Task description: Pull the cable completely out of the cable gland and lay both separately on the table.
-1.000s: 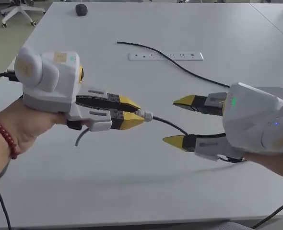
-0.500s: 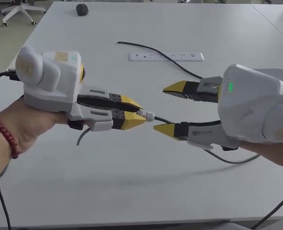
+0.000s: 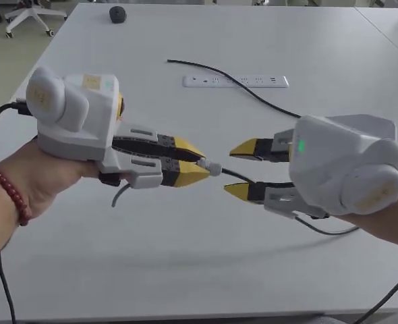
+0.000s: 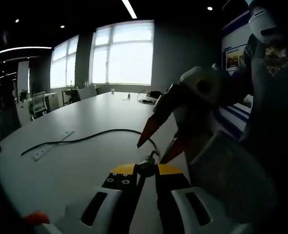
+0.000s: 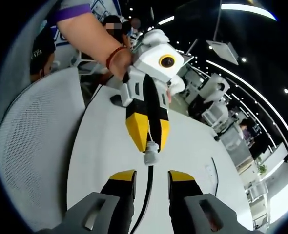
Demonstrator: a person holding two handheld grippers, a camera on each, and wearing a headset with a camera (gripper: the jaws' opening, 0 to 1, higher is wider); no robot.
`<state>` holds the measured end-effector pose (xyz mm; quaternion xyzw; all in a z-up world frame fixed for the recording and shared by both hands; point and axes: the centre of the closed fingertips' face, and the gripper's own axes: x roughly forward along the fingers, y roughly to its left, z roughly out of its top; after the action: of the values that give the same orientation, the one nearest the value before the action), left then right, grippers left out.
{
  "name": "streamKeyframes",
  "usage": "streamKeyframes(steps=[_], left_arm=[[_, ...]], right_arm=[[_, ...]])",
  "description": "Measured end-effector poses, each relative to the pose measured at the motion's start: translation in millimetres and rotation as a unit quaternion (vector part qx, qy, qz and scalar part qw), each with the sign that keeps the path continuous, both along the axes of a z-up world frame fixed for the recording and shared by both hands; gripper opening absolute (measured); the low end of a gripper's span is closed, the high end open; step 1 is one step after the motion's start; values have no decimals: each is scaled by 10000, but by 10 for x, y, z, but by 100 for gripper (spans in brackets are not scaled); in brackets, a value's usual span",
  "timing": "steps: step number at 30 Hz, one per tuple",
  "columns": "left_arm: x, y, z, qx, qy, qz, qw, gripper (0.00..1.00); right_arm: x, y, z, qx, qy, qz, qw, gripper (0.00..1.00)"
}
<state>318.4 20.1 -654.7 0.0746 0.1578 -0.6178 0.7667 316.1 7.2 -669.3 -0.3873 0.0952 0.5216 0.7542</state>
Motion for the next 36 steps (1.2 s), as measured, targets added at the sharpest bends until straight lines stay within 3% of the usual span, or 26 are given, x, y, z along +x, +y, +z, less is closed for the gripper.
streamKeyframes(steps=[2, 12, 25, 36], left_arm=[[-1, -3, -10, 16, -2, -16, 10000, 15], [-11, -20, -19, 0, 9, -40, 10000, 15], [-6, -2, -49, 41, 4, -42, 10000, 15], [8, 49, -63, 91, -31, -16, 10000, 15]], right_arm=[[11, 4, -2, -64, -86, 29, 9999, 14], [-8, 40, -46, -236, -68, 135, 9996, 1], [4, 1, -63, -374, -151, 188, 9990, 0], [48, -257, -235, -585, -88, -21, 9982, 0]])
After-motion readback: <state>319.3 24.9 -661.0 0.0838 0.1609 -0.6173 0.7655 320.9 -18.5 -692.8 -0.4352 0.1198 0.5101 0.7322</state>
